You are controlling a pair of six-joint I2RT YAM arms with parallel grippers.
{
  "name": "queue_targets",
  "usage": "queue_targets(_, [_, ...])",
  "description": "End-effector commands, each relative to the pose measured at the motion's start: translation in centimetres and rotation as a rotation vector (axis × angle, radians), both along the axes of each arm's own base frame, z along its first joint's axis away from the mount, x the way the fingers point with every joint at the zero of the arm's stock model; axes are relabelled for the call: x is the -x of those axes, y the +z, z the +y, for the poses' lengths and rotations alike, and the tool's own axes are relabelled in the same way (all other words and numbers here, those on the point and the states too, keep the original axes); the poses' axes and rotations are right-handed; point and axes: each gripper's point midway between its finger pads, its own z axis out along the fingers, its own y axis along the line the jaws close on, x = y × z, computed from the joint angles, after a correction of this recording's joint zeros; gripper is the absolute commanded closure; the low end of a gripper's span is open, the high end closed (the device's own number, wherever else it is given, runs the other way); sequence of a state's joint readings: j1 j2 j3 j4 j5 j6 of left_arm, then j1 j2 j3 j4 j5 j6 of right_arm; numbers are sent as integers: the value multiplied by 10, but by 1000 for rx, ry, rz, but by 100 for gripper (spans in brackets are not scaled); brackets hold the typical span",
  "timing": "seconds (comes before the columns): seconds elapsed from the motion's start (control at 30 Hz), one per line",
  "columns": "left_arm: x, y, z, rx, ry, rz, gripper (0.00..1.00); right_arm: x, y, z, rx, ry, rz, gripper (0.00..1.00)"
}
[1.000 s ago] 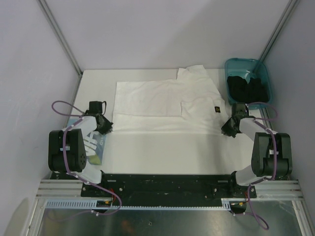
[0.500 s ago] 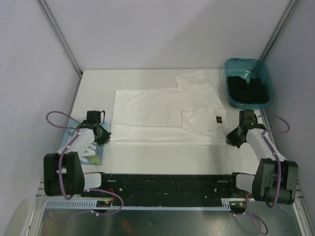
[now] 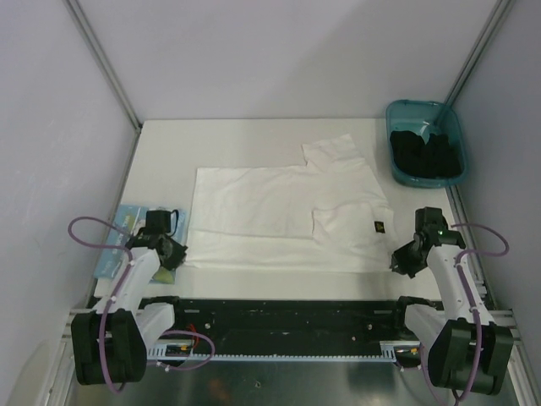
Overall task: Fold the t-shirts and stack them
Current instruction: Fold the flattened tshirt in 1/3 of the way, then grap the side of the flattened tshirt furthest away from the robot with both arms
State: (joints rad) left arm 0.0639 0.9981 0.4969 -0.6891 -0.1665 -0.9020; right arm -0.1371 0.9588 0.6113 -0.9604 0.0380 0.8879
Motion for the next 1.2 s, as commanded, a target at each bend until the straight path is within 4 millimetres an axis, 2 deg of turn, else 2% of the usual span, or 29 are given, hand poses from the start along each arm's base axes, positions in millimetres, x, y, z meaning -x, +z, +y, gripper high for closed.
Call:
queue_targets(0.0, [10, 4, 7, -25, 80, 8, 81, 17, -1, 3, -27, -33, 57, 74])
queue_targets(0.07, [5, 10, 4, -14, 50, -2, 63, 12, 2, 7, -46, -11, 38, 52])
queue_targets(0.1, [-2, 19, 3, -12, 18, -21, 55, 8, 6, 8, -52, 6, 20, 46])
queue_targets(0.2, [-27, 54, 0, -27, -83, -115, 36, -15, 26, 8, -34, 83, -80, 36])
queue_targets(0.33, [-78, 112, -2, -112, -256, -244, 30, -75, 72, 21, 23, 255, -313, 32])
queue_targets(0.4, [-109, 128, -5, -139, -332, -262, 30, -110, 87, 33, 64, 335, -375, 32])
queue_targets(0.47, [-144, 136, -17, -157, -419, -267, 34, -151, 100, 47, 113, 409, -417, 32])
queue_targets(0.63, [-234, 126, -25, -183, -497, -229, 45, -242, 102, 72, 134, 510, -482, 36])
queue_targets(0.7, [-267, 119, -27, -185, -519, -225, 49, -272, 101, 76, 144, 523, -509, 37])
queue_targets(0.8, [-304, 98, -27, -184, -509, -203, 53, -308, 95, 81, 153, 541, -527, 40])
queue_targets(1.0, [-353, 52, -22, -166, -440, -168, 60, -355, 86, 82, 195, 584, -520, 42])
queue_targets(1.17, [-364, 34, -11, -195, -358, -148, 63, -373, 79, 83, 184, 603, -520, 43])
